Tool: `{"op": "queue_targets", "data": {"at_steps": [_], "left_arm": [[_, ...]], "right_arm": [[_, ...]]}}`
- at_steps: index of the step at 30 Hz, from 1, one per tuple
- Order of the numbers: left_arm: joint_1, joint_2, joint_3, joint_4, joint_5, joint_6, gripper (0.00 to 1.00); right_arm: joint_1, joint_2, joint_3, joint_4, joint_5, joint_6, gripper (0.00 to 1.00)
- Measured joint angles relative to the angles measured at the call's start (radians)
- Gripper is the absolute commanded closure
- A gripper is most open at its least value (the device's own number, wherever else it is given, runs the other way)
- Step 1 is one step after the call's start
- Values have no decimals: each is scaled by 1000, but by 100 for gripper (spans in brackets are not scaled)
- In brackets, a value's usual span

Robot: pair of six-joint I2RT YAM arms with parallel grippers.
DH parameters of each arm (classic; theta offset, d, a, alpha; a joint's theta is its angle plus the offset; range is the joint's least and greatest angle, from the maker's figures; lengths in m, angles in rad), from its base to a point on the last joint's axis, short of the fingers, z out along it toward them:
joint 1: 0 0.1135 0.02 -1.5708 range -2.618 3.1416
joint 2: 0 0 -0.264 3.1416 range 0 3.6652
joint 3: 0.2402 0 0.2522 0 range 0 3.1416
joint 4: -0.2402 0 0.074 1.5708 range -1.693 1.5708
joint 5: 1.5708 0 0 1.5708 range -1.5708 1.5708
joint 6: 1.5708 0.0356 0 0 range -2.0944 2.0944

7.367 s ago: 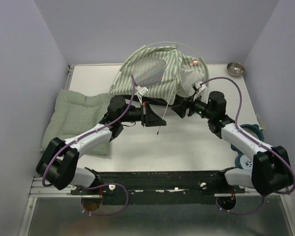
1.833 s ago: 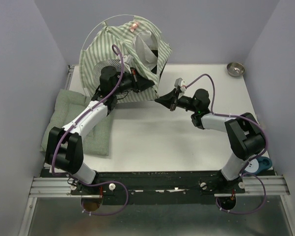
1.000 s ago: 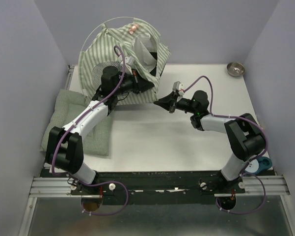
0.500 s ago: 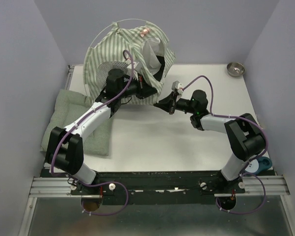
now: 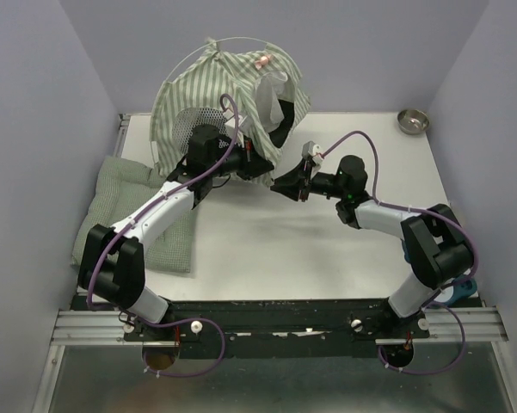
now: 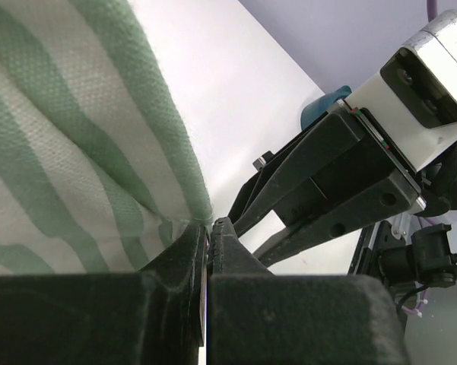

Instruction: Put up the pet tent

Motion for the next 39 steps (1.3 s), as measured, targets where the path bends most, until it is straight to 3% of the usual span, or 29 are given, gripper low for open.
{"op": "queue_targets", "data": {"at_steps": [6, 11, 15, 27, 39], "left_arm": [[0, 0, 0, -9, 0, 0, 100], [0, 0, 0, -18, 2, 0, 100], [0, 0, 0, -22, 1, 1, 100], [1, 0, 0, -25, -16, 44, 100], [-41, 0, -9, -37, -87, 197, 100]], "right_arm": [[0, -13, -2, -12, -21, 15, 66], [0, -10, 1, -21, -9, 17, 89], [0, -9, 4, -38, 17, 15, 99], [0, -10, 14, -63, 43, 26, 99], [0, -10, 14, -106, 52, 34, 99]]}}
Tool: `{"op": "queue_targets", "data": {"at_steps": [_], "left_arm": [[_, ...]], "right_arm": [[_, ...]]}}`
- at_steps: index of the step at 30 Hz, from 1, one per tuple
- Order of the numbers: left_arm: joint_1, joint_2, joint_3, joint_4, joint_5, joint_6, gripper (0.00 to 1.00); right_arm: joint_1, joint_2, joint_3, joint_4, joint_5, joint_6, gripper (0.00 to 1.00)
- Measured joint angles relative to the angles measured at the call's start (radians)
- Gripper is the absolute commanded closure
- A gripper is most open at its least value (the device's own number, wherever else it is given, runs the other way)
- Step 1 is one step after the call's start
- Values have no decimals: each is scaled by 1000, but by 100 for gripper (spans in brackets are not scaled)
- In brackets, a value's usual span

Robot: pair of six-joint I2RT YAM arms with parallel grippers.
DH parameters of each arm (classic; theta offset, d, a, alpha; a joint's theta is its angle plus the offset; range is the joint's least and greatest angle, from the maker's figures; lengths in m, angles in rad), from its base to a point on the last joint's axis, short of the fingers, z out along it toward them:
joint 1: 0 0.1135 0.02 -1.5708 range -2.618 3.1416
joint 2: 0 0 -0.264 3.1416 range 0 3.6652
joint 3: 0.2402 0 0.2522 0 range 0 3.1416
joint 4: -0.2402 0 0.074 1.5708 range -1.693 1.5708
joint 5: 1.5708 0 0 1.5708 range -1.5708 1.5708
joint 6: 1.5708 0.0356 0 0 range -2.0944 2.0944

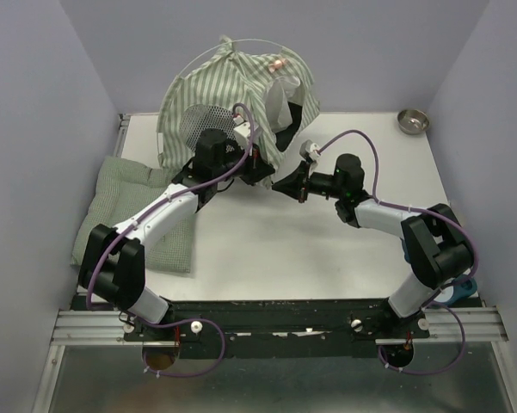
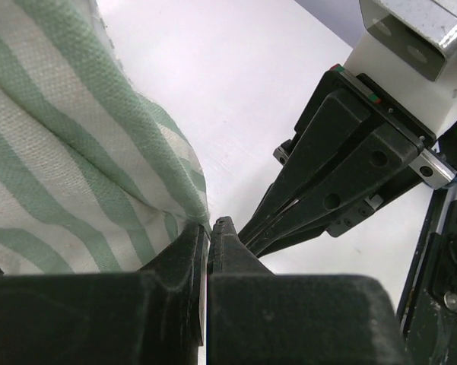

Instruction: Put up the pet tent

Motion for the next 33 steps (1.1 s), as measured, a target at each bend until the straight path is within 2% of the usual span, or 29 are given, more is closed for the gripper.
{"op": "queue_targets", "data": {"at_steps": [11, 18, 21, 22, 26, 30, 33], "left_arm": [[6, 24, -10, -10, -11, -12, 100], [111, 114, -10, -57, -72, -81, 100], [122, 122, -10, -60, -77, -92, 100], [122, 122, -9, -60, -76, -93, 100], [111, 122, 1, -60, -65, -96, 100], [111, 122, 35, -76, -45, -106, 100], [111, 119, 83, -103, -13, -124, 100]], "right_arm": [[-1, -12, -17, -51, 5, -36, 99], [0, -76, -19, -52, -44, -53, 99], [0, -79, -19, -55, -48, -55, 99], [0, -78, -19, -59, -48, -54, 93], [0, -60, 0, -76, -45, -42, 51], [-1, -19, 7, -50, -29, -49, 32], [-1, 10, -32, 64, -15, -87, 22]]}}
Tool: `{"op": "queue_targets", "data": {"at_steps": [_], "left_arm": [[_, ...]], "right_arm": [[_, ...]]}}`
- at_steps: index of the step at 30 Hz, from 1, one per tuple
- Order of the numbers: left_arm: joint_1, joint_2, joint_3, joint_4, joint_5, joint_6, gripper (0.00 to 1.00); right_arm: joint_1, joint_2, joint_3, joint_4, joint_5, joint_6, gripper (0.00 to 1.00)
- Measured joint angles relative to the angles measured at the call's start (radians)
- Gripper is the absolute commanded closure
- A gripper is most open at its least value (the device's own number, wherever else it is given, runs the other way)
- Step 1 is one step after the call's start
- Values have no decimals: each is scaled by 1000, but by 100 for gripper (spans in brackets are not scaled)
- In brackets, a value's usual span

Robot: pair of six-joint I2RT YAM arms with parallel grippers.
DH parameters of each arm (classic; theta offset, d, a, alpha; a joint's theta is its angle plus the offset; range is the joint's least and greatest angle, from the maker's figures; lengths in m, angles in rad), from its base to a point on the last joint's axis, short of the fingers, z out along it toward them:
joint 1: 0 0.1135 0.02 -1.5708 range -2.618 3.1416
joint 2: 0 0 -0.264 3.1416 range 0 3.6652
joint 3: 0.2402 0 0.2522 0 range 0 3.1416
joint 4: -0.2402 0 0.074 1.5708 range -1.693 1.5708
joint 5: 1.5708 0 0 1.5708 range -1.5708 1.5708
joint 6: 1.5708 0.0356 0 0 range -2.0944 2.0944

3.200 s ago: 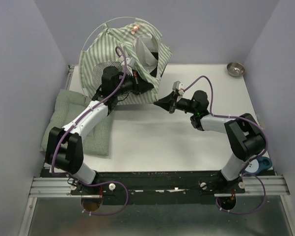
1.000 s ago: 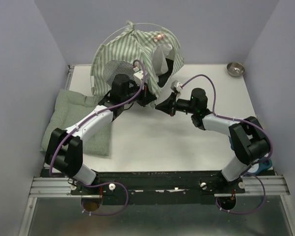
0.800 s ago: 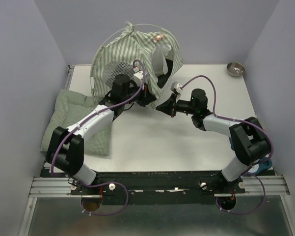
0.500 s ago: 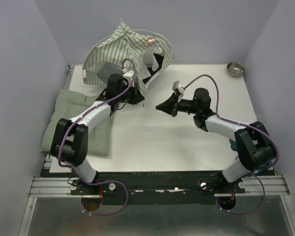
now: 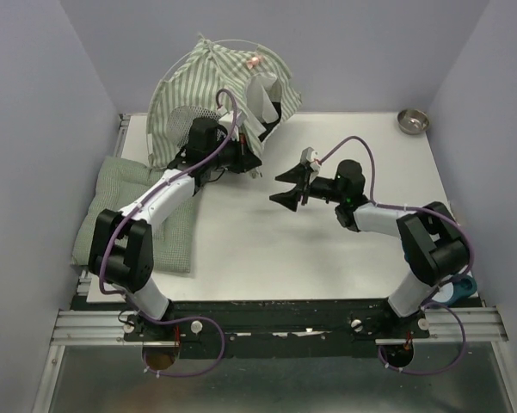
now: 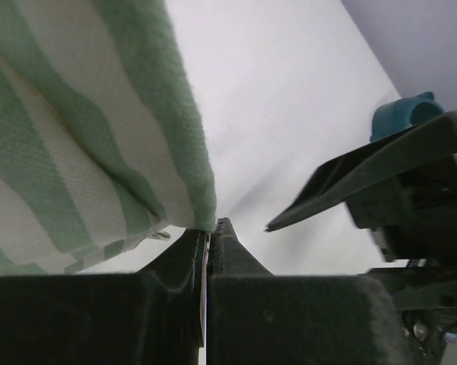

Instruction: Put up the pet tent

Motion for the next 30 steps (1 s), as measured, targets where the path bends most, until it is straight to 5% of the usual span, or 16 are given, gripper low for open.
{"op": "queue_targets", "data": {"at_steps": [7, 13, 30], "left_arm": [[0, -48, 89, -39, 87, -85, 100], [1, -72, 109, -48, 129, -132, 100], [13, -68, 140, -29, 162, -240, 100]], "right_arm": [[0, 122, -3, 210, 14, -24, 16], [0, 173, 79, 273, 49, -23, 27], [2, 241, 225, 202, 44, 24, 33]]}}
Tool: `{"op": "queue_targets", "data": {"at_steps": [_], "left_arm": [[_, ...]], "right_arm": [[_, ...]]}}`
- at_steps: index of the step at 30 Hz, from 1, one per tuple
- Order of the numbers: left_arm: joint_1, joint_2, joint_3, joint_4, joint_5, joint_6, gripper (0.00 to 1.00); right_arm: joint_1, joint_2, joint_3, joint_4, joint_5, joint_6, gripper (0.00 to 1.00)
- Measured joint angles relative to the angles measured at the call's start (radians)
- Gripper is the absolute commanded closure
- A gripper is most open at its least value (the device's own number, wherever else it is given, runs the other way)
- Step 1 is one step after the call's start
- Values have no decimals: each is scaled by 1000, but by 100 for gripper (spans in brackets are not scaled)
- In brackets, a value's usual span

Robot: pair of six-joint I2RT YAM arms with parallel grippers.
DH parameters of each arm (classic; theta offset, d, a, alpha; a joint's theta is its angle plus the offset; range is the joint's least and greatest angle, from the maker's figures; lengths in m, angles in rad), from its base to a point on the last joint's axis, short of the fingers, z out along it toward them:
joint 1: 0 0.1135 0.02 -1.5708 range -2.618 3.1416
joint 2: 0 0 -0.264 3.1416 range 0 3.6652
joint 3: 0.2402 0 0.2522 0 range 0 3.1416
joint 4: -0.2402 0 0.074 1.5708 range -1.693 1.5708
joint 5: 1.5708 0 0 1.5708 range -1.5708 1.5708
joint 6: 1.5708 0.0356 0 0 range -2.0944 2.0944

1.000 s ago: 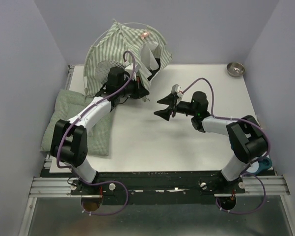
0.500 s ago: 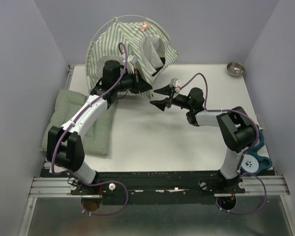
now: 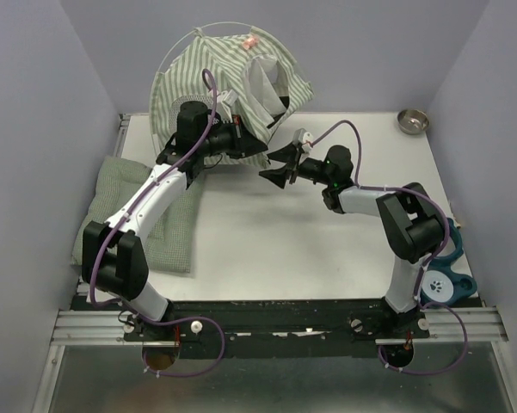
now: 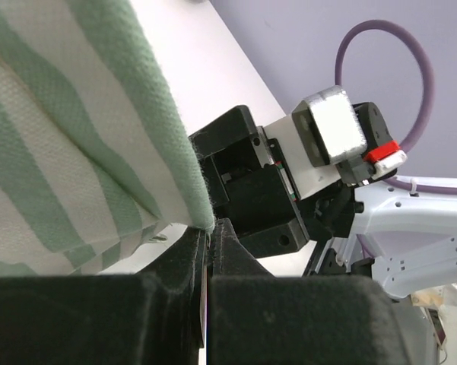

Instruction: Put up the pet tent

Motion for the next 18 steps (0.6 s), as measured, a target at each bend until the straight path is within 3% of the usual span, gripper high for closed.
{"op": "queue_targets", "data": {"at_steps": [5, 8, 11, 18], "left_arm": [[7, 0, 5, 16, 8, -29, 100], [7, 0, 6, 21, 11, -46, 100], [7, 0, 5, 25, 16, -60, 100], [10, 0, 6, 15, -7, -43, 100]], "right_arm": [[0, 1, 0, -2, 2, 28, 39], [0, 1, 0, -2, 5, 37, 66], [0, 2, 0, -5, 9, 45, 99], [0, -10, -20, -15, 20, 49, 99]]}}
